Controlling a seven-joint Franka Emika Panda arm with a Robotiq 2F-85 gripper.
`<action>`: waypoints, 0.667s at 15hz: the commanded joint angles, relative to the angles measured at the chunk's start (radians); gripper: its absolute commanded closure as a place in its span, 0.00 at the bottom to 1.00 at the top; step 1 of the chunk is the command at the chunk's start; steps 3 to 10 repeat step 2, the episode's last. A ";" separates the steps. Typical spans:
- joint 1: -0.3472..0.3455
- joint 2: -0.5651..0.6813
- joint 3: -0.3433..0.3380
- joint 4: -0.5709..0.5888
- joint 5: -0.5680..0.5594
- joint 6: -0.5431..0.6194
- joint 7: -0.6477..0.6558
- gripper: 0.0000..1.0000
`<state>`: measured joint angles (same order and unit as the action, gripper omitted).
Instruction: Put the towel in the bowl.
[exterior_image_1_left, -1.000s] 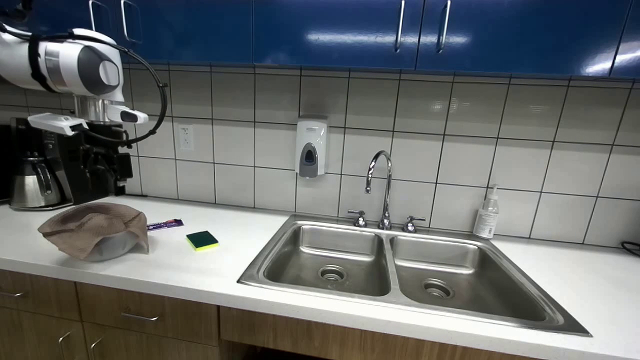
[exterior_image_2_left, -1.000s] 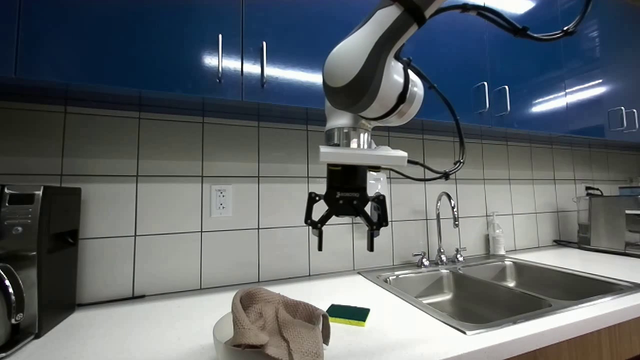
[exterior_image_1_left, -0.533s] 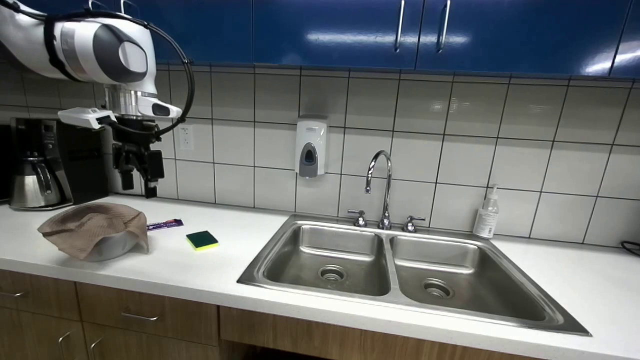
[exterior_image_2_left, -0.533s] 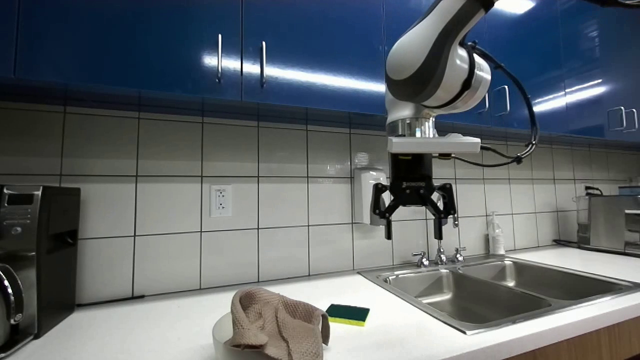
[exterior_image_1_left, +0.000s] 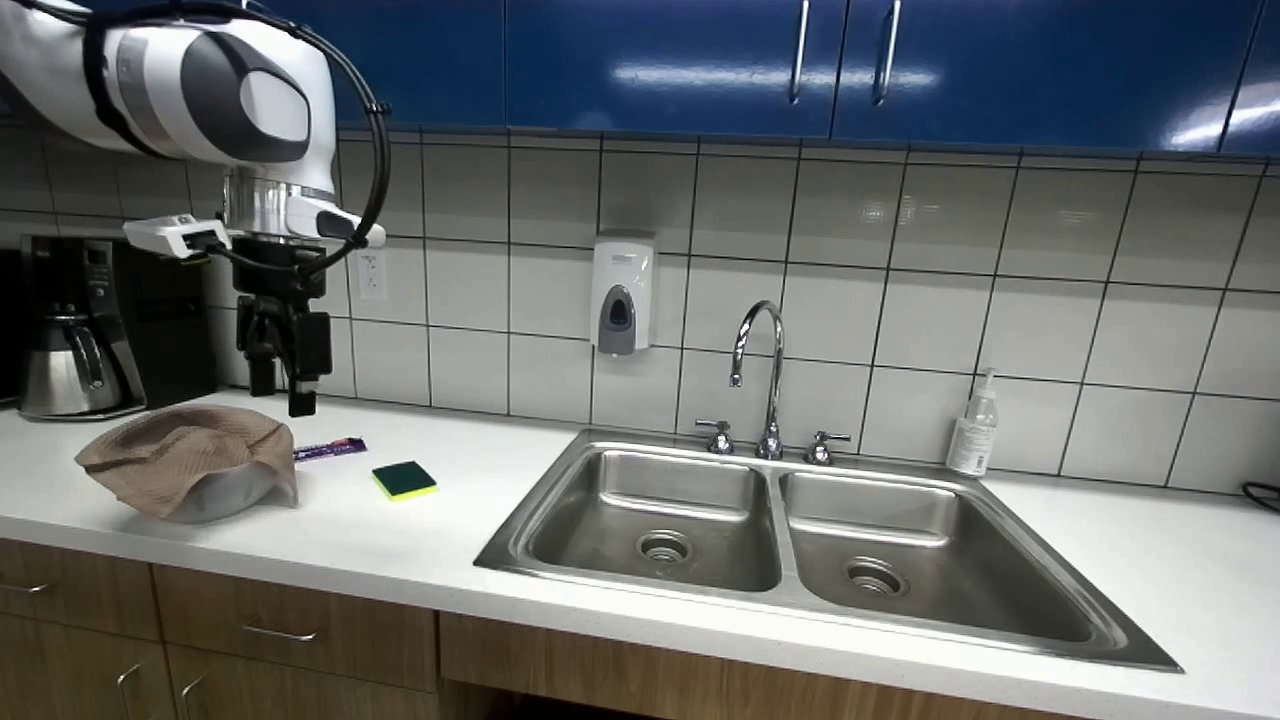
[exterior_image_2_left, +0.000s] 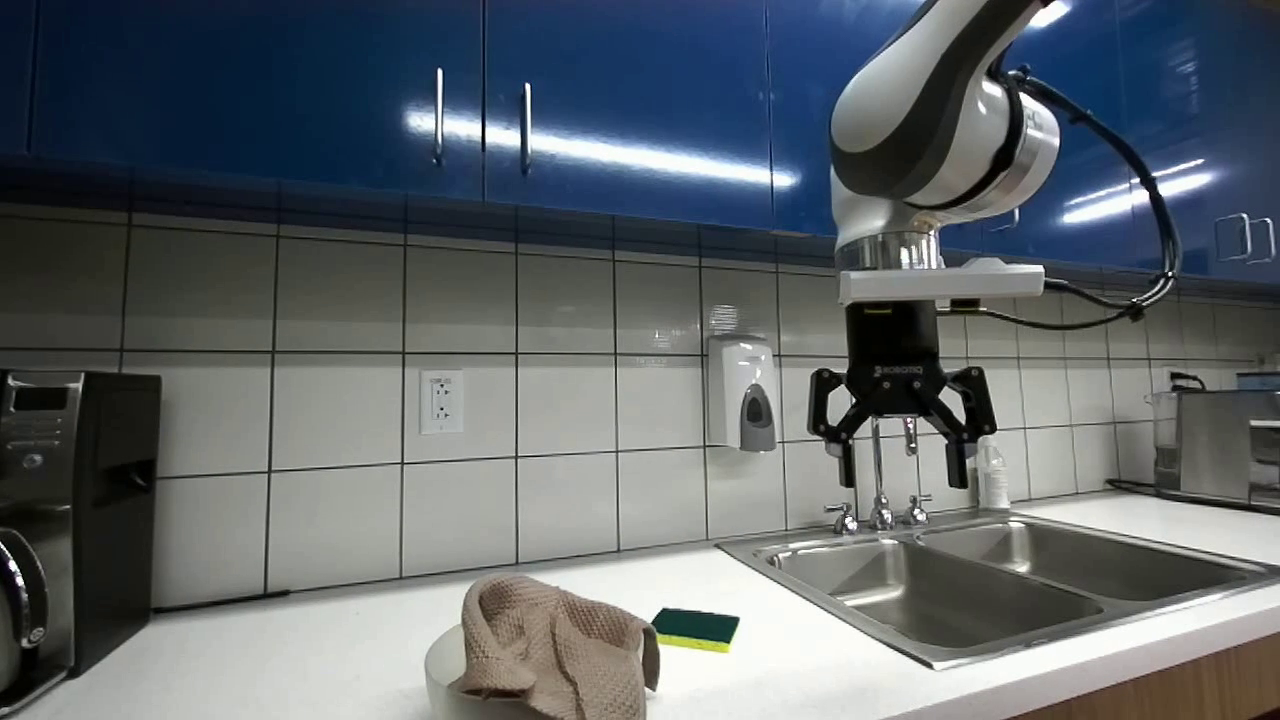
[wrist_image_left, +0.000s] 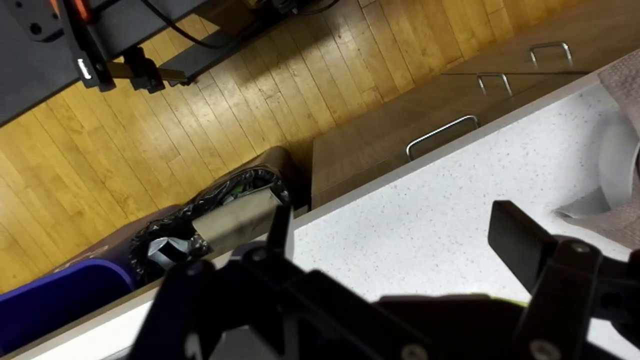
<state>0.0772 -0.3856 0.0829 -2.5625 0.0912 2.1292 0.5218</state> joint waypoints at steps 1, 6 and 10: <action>-0.025 -0.001 0.024 0.001 0.011 -0.003 -0.009 0.00; -0.025 -0.001 0.024 0.001 0.011 -0.004 -0.009 0.00; -0.025 -0.001 0.024 0.001 0.011 -0.004 -0.009 0.00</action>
